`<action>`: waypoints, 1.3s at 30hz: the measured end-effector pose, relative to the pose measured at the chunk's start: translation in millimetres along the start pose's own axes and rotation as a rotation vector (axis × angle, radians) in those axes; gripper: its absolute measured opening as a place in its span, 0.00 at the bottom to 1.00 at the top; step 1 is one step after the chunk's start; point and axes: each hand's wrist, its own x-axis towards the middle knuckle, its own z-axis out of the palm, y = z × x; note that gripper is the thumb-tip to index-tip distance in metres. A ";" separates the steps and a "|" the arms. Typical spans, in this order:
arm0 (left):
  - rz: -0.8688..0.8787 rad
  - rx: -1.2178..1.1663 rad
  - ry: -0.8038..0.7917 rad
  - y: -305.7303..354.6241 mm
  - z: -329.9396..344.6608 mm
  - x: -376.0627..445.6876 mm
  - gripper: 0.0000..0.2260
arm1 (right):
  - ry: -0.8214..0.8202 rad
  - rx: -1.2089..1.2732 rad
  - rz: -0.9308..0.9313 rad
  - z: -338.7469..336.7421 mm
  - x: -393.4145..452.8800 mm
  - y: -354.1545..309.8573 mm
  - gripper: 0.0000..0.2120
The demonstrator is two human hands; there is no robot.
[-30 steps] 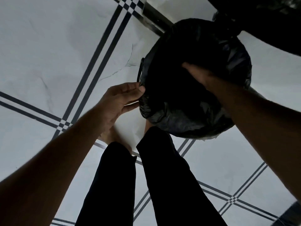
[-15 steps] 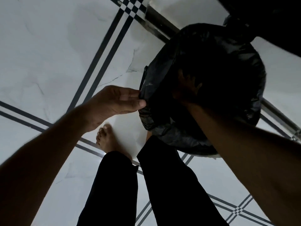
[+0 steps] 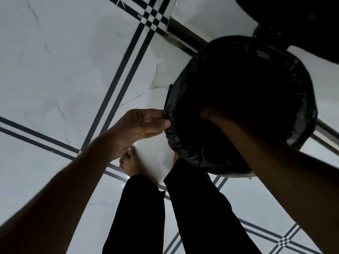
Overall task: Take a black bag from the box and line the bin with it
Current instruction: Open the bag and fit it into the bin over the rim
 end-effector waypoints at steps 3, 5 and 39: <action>-0.009 -0.002 0.041 -2.9 3.7 -4.8 0.20 | -0.074 -0.221 0.006 23.0 -0.4 4.9 0.24; -0.023 0.019 0.079 0.1 5.8 -8.5 0.21 | -0.292 -0.196 0.009 40.5 -9.9 17.7 0.22; -0.211 -0.422 0.615 -12.0 125.6 -46.3 0.23 | 0.403 2.048 0.531 46.5 -202.5 93.7 0.09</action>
